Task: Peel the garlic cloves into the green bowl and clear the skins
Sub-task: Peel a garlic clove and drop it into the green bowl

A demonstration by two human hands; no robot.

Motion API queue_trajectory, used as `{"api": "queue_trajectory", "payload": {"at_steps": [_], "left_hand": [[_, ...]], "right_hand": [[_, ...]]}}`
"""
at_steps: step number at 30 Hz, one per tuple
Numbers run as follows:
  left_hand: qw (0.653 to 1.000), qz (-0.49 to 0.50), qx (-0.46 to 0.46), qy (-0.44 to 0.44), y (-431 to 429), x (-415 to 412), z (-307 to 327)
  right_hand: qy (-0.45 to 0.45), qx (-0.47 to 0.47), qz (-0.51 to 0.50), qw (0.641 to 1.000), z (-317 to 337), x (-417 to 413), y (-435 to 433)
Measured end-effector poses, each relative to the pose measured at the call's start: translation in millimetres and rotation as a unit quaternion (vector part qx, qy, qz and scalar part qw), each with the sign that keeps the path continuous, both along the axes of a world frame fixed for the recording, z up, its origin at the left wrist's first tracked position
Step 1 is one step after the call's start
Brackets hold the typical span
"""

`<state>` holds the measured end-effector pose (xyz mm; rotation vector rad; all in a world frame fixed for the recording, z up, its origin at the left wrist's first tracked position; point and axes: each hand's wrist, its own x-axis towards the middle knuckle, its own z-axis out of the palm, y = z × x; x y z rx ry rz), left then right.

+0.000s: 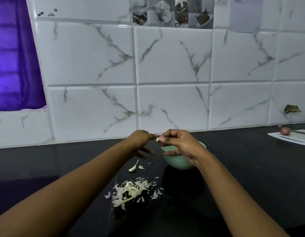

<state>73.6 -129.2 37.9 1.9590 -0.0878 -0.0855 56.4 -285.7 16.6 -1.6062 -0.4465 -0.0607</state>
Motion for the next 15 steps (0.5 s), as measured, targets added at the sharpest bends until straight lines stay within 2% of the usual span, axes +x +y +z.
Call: {"api": "queue_trajectory", "payload": {"at_steps": [3,5,7,11,15], "left_hand": [[0.997,-0.019,0.002,0.074,-27.5,10.4,-14.0],[0.996,-0.024,0.004,0.090,-43.1,15.2,-26.1],[0.998,-0.010,0.005,0.064,-49.5,18.4,-37.4],[0.999,0.014,0.002,-0.033,-42.1,15.0,-50.5],[0.994,0.026,-0.001,-0.104,-35.0,1.7,-58.2]], "right_hand": [[-0.038,-0.013,-0.075,0.996,1.9,4.0,-12.1],[-0.049,-0.013,-0.111,0.993,3.3,5.9,-19.4],[-0.054,-0.034,-0.145,0.987,4.0,8.0,-25.7],[-0.062,-0.157,-0.204,0.964,1.5,14.3,-37.5],[-0.052,-0.228,-0.213,0.949,-1.1,18.9,-42.6]]}}
